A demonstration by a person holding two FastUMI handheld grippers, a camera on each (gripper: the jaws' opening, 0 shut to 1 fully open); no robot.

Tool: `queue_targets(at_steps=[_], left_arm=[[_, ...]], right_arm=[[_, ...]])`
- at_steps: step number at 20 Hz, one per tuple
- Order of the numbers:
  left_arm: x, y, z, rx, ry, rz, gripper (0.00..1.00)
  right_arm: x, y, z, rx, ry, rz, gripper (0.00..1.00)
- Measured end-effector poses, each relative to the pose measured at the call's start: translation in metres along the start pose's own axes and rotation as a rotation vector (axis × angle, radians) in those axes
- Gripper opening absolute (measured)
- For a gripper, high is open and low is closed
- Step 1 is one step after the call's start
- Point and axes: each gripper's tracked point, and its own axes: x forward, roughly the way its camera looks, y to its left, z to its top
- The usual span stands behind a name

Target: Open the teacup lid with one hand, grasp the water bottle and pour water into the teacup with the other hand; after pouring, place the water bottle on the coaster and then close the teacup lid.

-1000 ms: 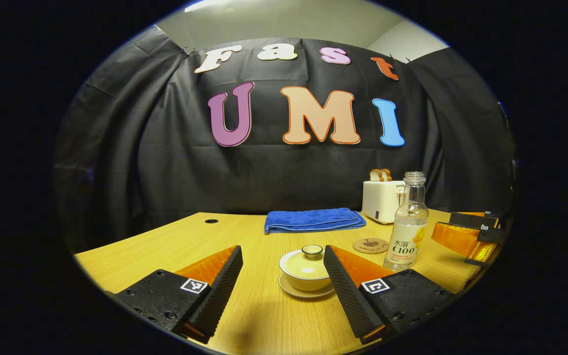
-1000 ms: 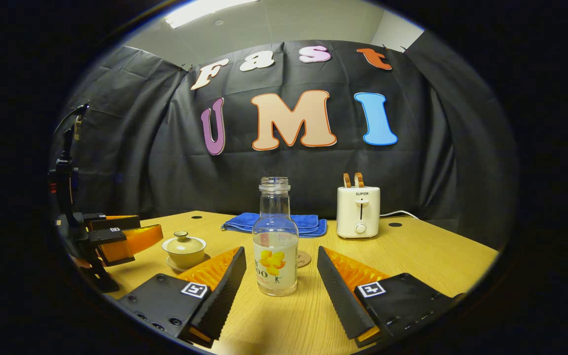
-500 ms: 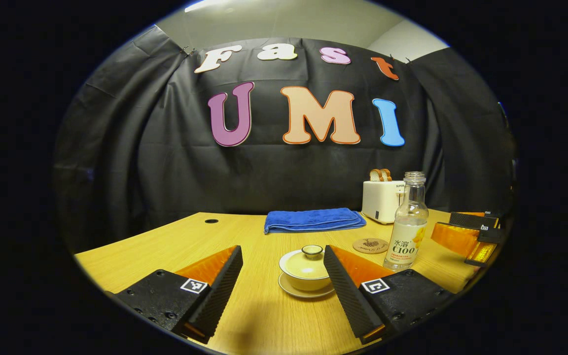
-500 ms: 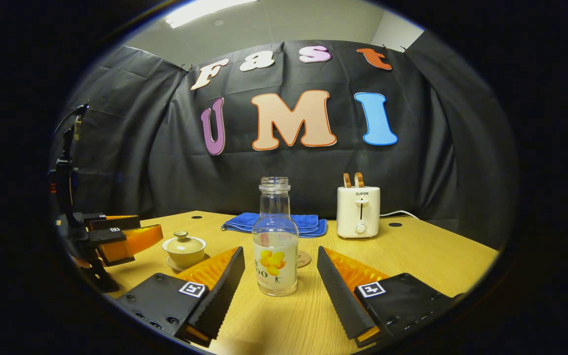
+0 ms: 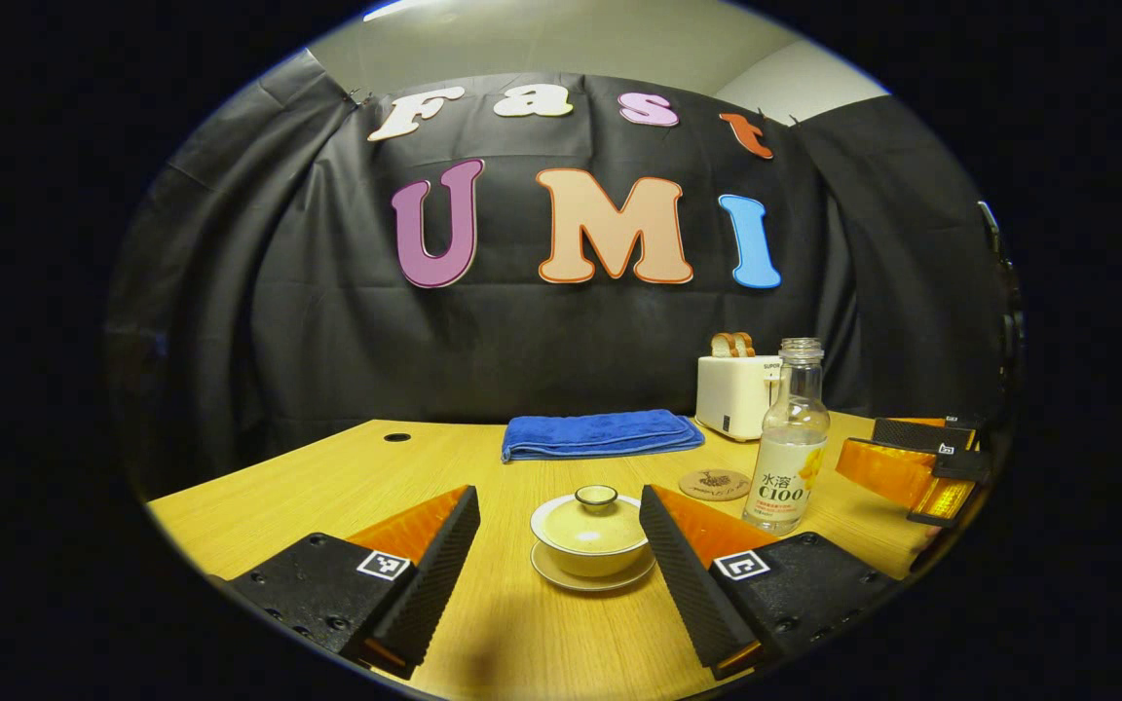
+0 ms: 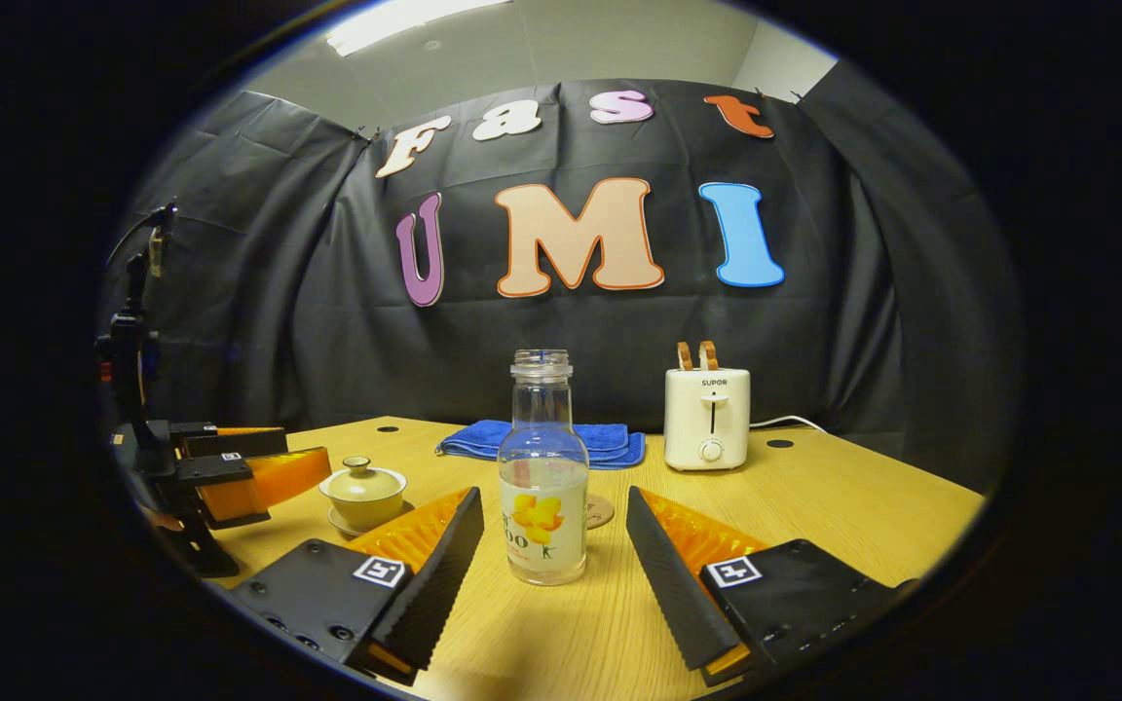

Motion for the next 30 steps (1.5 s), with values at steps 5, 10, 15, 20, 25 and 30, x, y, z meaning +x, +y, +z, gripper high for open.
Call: queue_targets(at_steps=[5, 10, 15, 20, 25, 30], left_arm=[[0.013, -0.008, -0.005, 0.001, 0.024, -0.037, 0.97], [0.029, -0.013, -0.015, -0.001, 0.098, -0.071, 0.92], [0.043, -0.019, -0.021, 0.006, 0.133, -0.096, 0.80], [0.051, -0.022, -0.026, 0.006, 0.161, -0.109, 0.72], [0.055, -0.023, -0.025, 0.010, 0.158, -0.108, 0.55], [0.058, -0.020, -0.023, 0.011, 0.141, -0.099, 0.42]], right_arm=[[0.000, 0.000, -0.001, 0.000, 0.000, 0.000, 0.98], [0.000, 0.000, 0.000, 0.000, 0.000, 0.000, 0.95], [0.000, 0.000, -0.001, 0.000, 0.000, 0.000, 0.98], [0.000, 0.000, 0.000, 0.000, 0.000, 0.000, 0.98], [0.000, 0.000, -0.001, 0.000, 0.000, 0.000, 0.95], [0.000, 0.000, 0.000, 0.000, 0.000, 0.000, 0.98]])
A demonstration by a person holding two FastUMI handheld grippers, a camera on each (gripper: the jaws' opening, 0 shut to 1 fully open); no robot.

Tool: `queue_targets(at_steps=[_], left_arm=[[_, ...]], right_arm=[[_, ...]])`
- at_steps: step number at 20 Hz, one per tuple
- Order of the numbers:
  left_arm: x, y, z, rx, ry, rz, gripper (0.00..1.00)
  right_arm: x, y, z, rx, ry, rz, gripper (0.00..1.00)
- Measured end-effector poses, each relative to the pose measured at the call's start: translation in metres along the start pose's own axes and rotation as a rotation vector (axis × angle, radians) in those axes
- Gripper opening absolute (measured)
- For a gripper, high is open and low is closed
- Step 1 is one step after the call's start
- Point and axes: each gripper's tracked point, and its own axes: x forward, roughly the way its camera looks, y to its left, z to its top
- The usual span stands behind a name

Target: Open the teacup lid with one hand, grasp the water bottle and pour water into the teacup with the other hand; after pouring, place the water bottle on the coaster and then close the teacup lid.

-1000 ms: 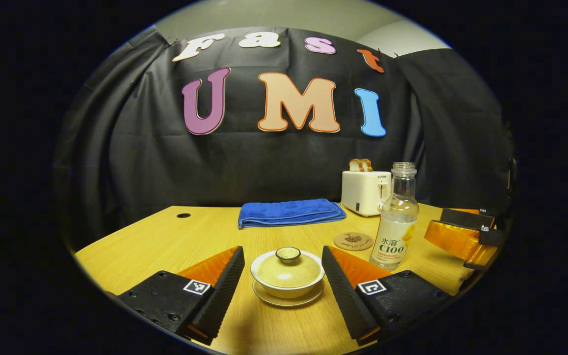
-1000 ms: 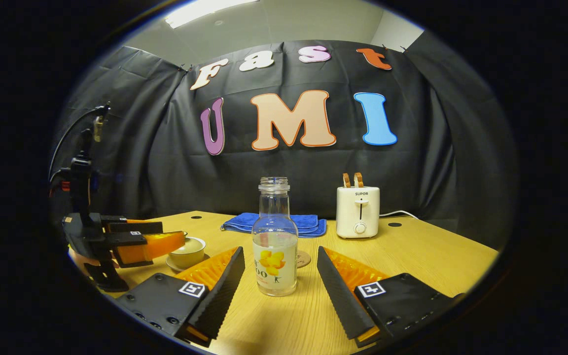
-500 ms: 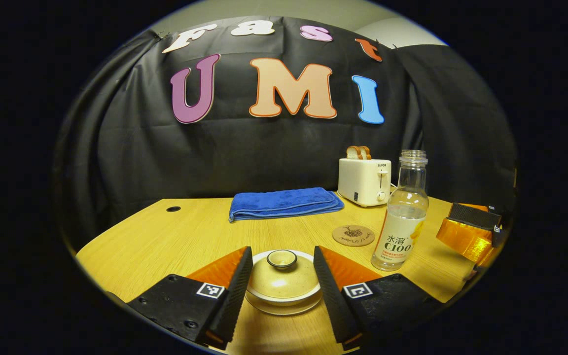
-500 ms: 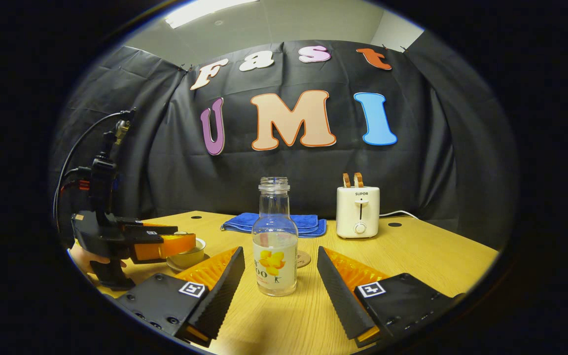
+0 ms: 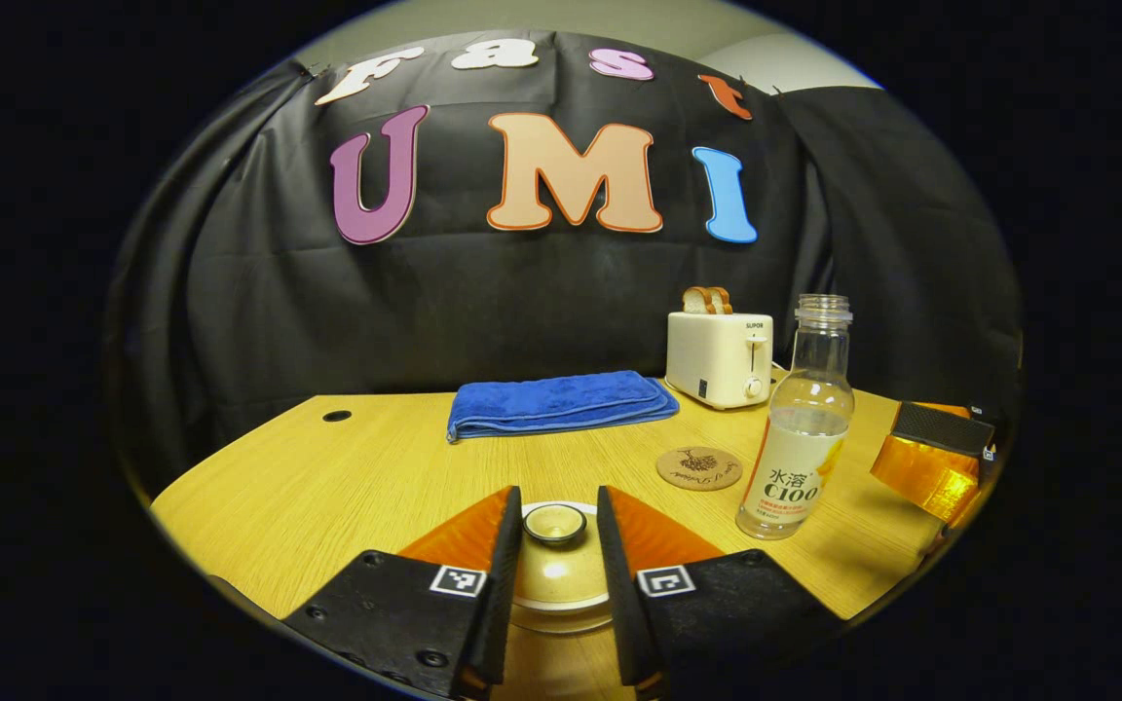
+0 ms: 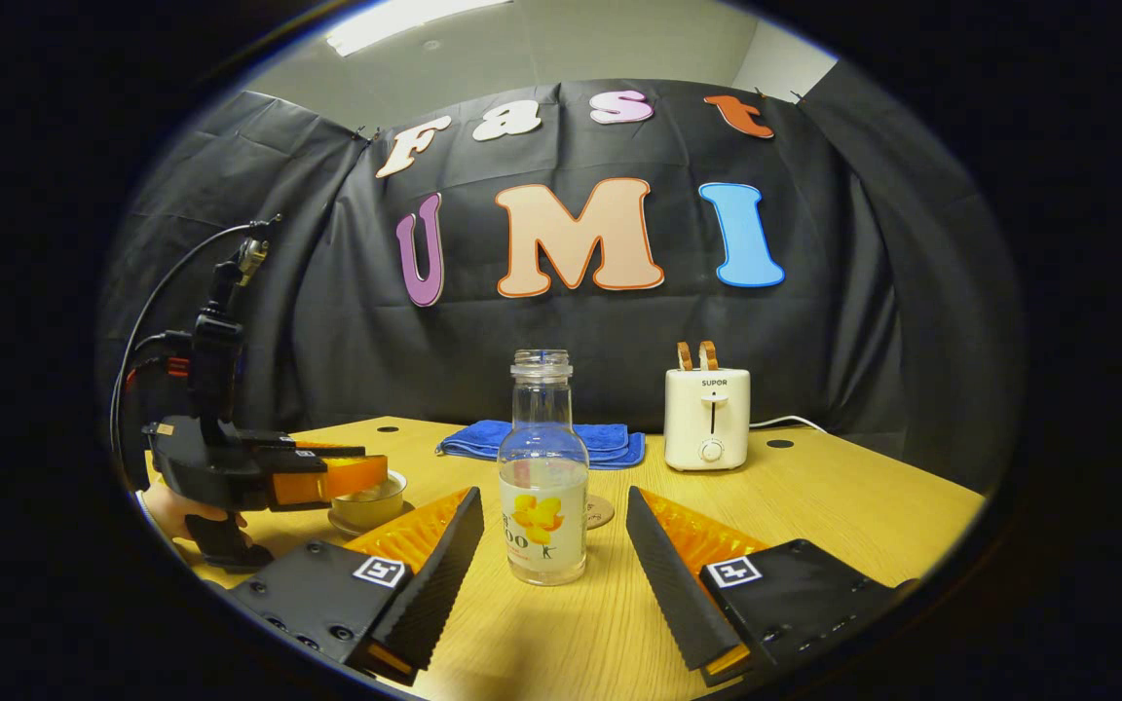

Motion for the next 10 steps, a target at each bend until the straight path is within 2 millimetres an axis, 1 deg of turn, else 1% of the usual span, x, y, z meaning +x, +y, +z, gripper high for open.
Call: queue_targets(at_steps=[1, 2, 5, 6, 9, 10], left_arm=[[-0.0003, -0.0013, -0.0008, 0.002, 0.004, -0.002, 0.30], [0.0009, -0.0010, -0.0011, 0.002, 0.004, -0.003, 0.29], [0.0008, -0.0014, -0.0005, -0.001, -0.002, -0.006, 0.28], [0.0003, -0.0022, 0.0003, -0.003, -0.006, -0.009, 0.28], [-0.0016, 0.0005, 0.0045, -0.017, -0.033, -0.001, 0.27], [-0.0034, 0.0015, 0.0068, -0.022, -0.043, 0.000, 0.28]], right_arm=[[-0.0002, -0.0001, -0.0004, 0.000, 0.000, 0.000, 0.95], [-0.0002, -0.0001, 0.0000, 0.000, 0.000, 0.000, 0.98], [0.0001, -0.0002, -0.0003, 0.000, 0.000, 0.000, 0.98], [0.0001, -0.0001, -0.0001, 0.000, 0.000, 0.000, 0.95], [-0.0003, 0.0008, -0.0003, 0.001, 0.000, 0.004, 0.95], [-0.0001, 0.0020, -0.0003, 0.001, 0.001, 0.010, 0.94]])
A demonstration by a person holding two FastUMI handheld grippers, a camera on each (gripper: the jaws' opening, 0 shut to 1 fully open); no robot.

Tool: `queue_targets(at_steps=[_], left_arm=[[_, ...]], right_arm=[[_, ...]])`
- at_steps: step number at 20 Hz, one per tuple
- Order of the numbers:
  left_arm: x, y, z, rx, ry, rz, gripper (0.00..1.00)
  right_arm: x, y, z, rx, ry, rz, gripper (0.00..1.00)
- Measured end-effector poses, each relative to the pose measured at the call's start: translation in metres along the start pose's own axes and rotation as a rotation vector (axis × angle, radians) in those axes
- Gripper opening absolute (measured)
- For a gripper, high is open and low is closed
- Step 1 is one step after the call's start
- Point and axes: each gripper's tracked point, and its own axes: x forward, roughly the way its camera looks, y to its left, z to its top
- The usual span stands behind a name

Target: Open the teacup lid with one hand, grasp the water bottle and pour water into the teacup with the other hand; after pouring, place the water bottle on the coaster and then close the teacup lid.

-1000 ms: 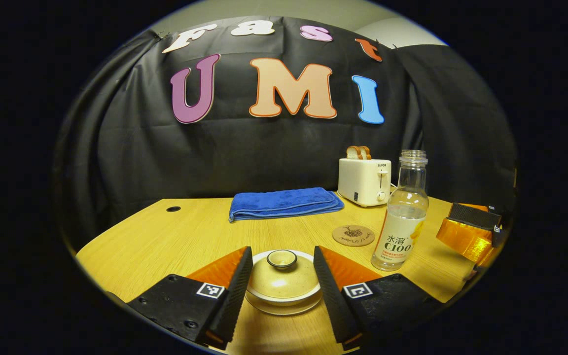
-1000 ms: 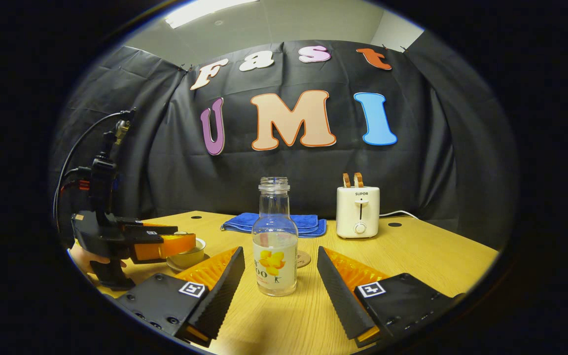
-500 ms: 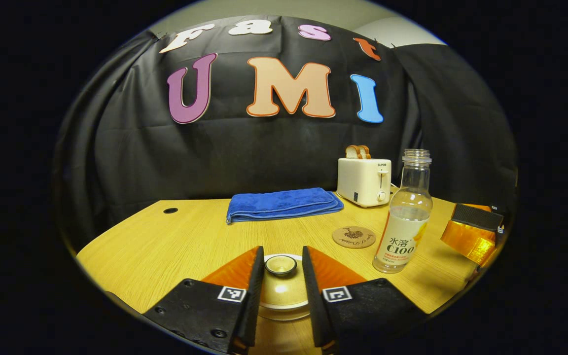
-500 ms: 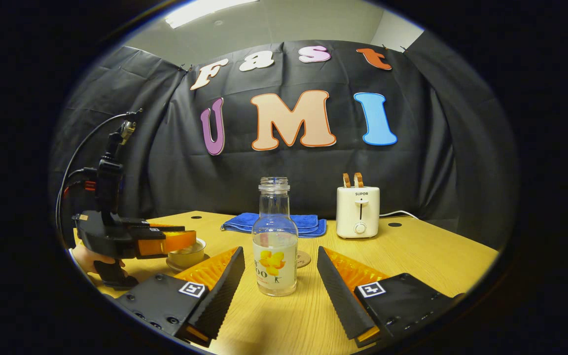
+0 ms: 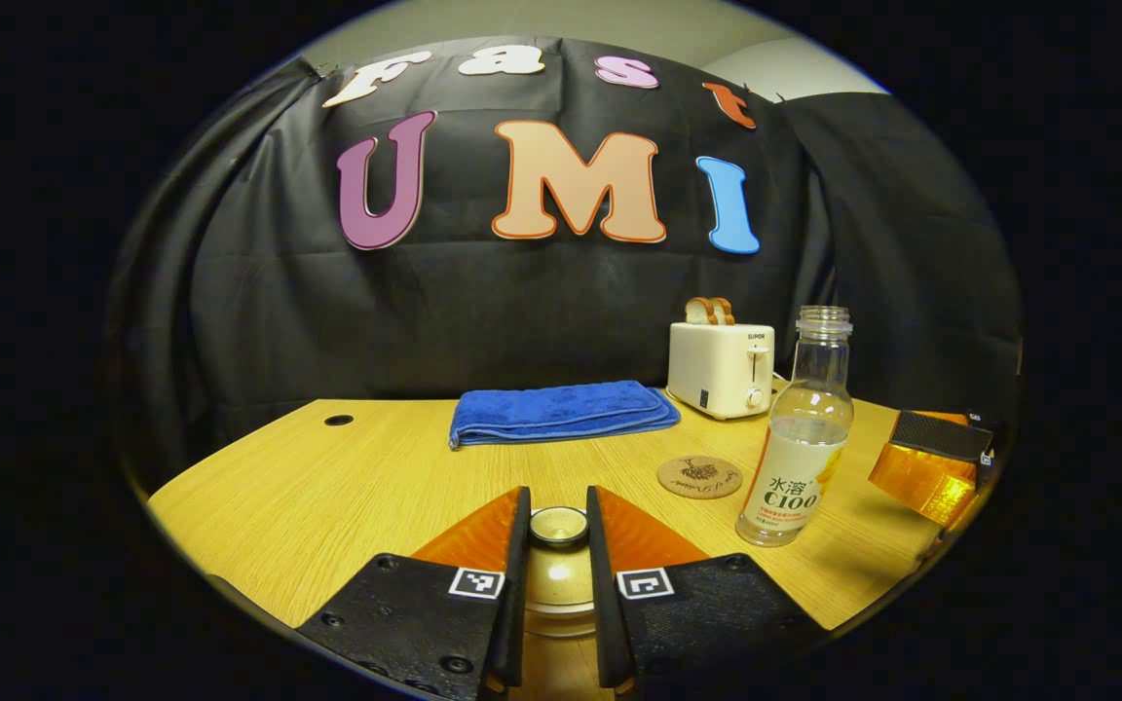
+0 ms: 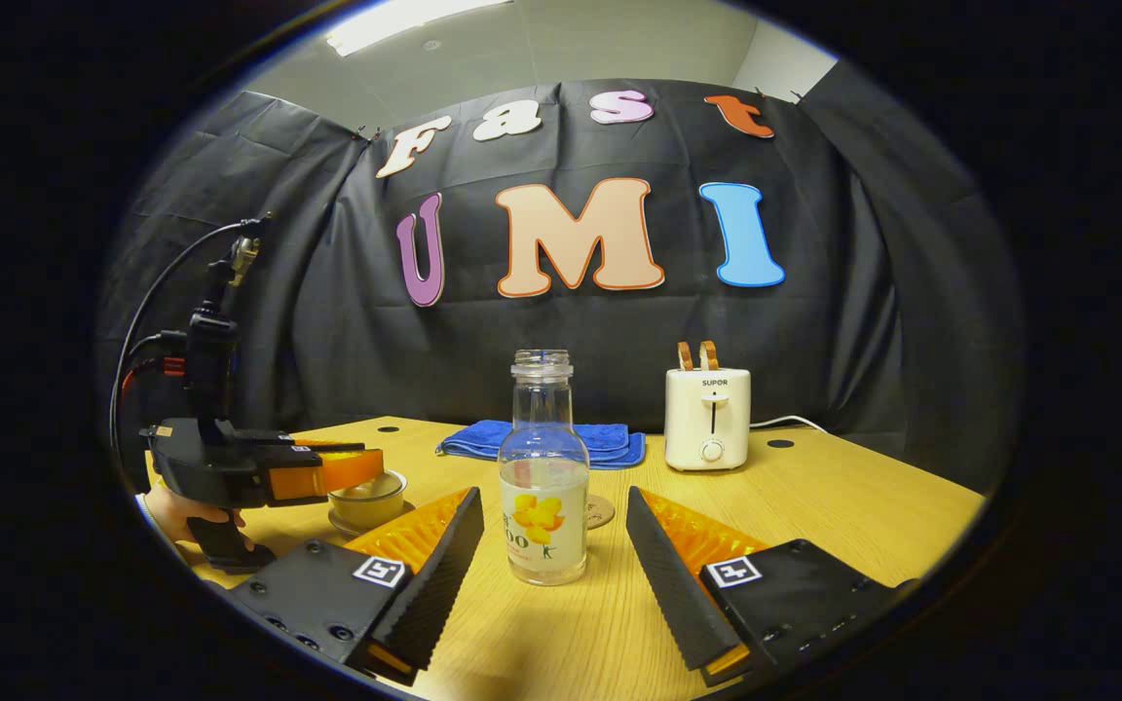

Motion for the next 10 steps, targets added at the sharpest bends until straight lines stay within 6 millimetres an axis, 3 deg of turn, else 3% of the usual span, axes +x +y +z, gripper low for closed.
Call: queue_targets(at_steps=[3, 5, 10], left_arm=[[-0.003, 0.000, -0.002, -0.003, -0.004, -0.005, 0.27], [-0.008, 0.003, 0.000, 0.004, -0.008, -0.009, 0.27], [-0.032, 0.030, 0.002, 0.006, -0.034, 0.027, 0.27]], right_arm=[[0.001, 0.003, 0.000, 0.001, 0.002, 0.018, 0.98], [0.002, 0.005, -0.001, 0.001, 0.004, 0.025, 0.95], [0.013, 0.012, -0.002, 0.003, 0.010, 0.045, 0.98]])
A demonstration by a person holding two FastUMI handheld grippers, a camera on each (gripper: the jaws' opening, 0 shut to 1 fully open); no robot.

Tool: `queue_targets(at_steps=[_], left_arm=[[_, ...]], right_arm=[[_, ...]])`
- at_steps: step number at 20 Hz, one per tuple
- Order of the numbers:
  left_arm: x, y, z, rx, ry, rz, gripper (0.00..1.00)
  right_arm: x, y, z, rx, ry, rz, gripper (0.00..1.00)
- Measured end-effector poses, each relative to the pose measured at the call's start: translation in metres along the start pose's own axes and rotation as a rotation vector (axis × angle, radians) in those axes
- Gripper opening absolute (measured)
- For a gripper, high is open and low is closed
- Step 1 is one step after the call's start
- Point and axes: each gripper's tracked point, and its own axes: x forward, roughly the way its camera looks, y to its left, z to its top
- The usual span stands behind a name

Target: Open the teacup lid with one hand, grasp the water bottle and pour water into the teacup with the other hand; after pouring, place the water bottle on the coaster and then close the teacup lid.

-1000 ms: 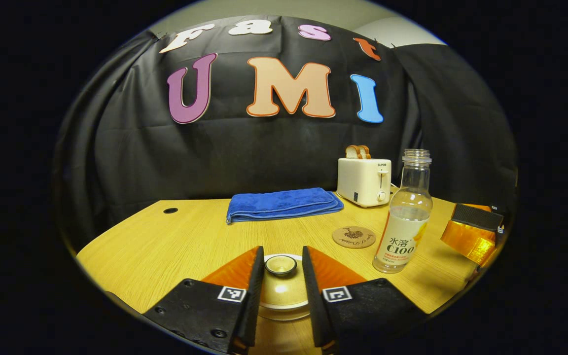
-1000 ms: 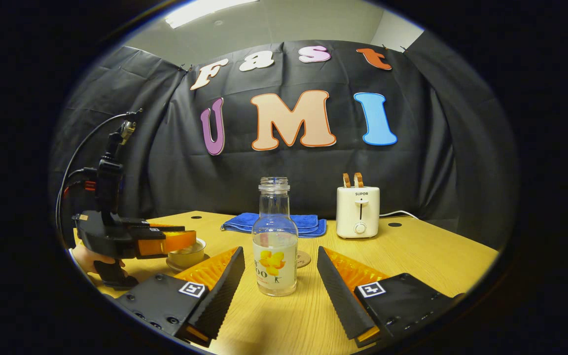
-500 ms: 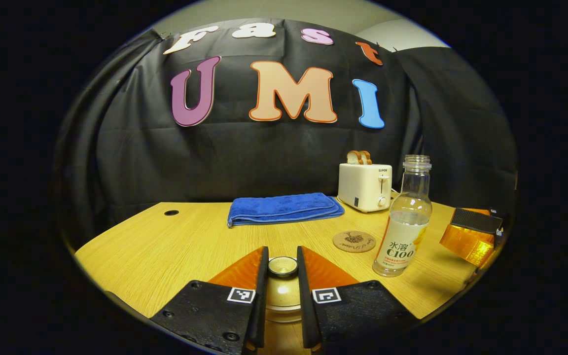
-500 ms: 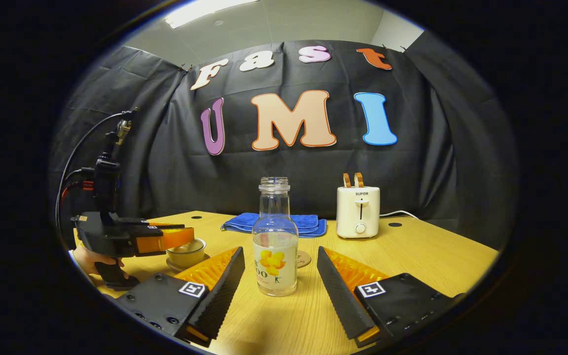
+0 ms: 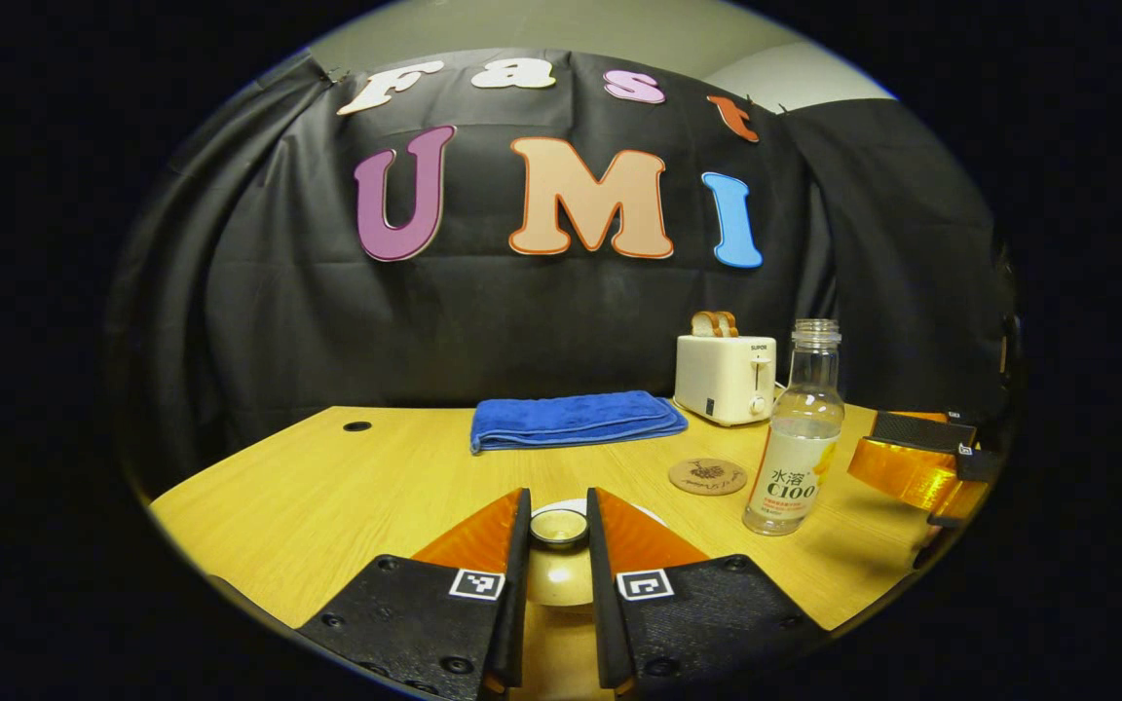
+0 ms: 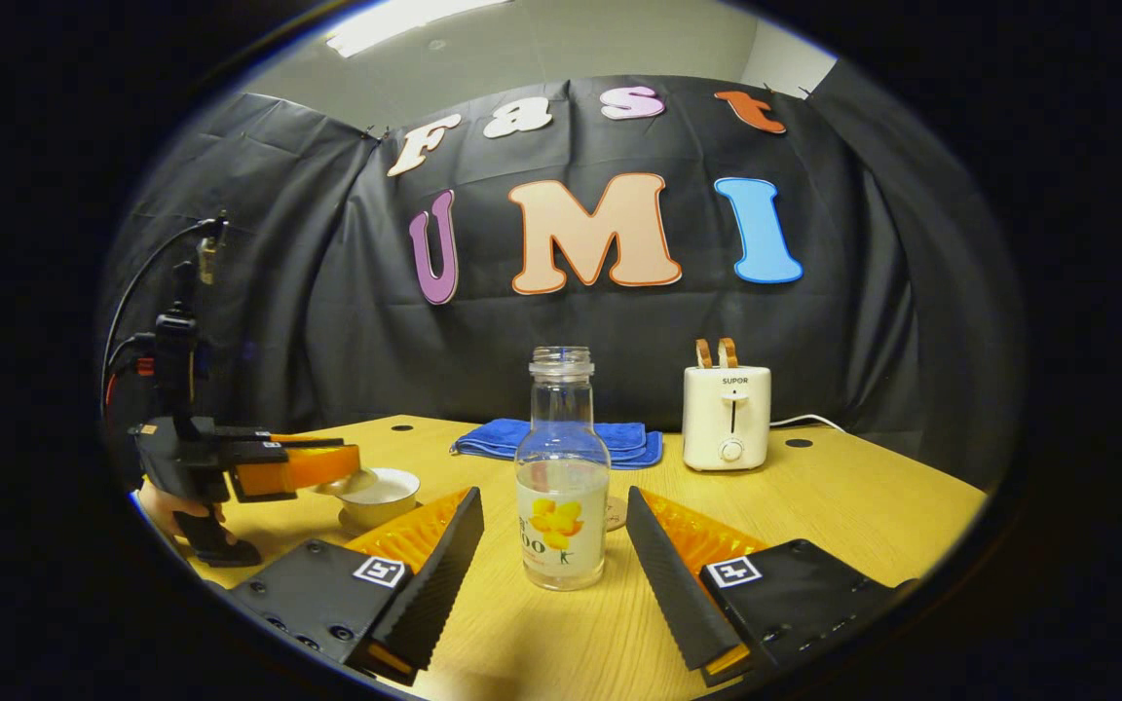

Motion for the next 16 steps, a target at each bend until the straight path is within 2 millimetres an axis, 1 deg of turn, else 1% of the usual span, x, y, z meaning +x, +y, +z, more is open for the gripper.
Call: queue_targets(at_steps=[1, 2, 3, 5, 6, 7, 10, 13, 16], left_arm=[[-0.004, 0.007, 0.001, -0.003, -0.008, 0.010, 0.27], [-0.008, 0.014, 0.001, -0.002, -0.012, 0.022, 0.27], [-0.013, 0.021, 0.001, -0.004, -0.016, 0.031, 0.27], [-0.021, 0.028, 0.003, -0.010, -0.033, 0.037, 0.27], [-0.023, 0.033, 0.004, -0.002, -0.037, 0.040, 0.27], [-0.026, 0.036, 0.004, 0.005, -0.043, 0.045, 0.27], [-0.031, 0.045, 0.008, 0.005, -0.063, 0.055, 0.27], [-0.034, 0.051, 0.007, 0.008, -0.066, 0.057, 0.27], [-0.035, 0.063, 0.008, 0.007, -0.067, 0.072, 0.27]], right_arm=[[0.003, 0.001, 0.000, 0.000, 0.002, 0.000, 0.98], [0.006, 0.001, -0.001, 0.001, 0.003, -0.004, 0.92], [0.008, 0.000, 0.000, 0.000, 0.001, -0.012, 0.92], [0.016, 0.000, -0.003, 0.000, 0.012, -0.026, 0.98], [0.022, 0.002, -0.006, 0.000, 0.027, -0.024, 0.95], [0.026, 0.002, -0.010, 0.001, 0.049, -0.028, 0.95], [0.041, -0.001, -0.015, 0.002, 0.086, -0.065, 0.95], [0.052, 0.000, -0.019, -0.002, 0.107, -0.088, 0.95], [0.060, -0.001, -0.023, -0.001, 0.131, -0.103, 0.95]])
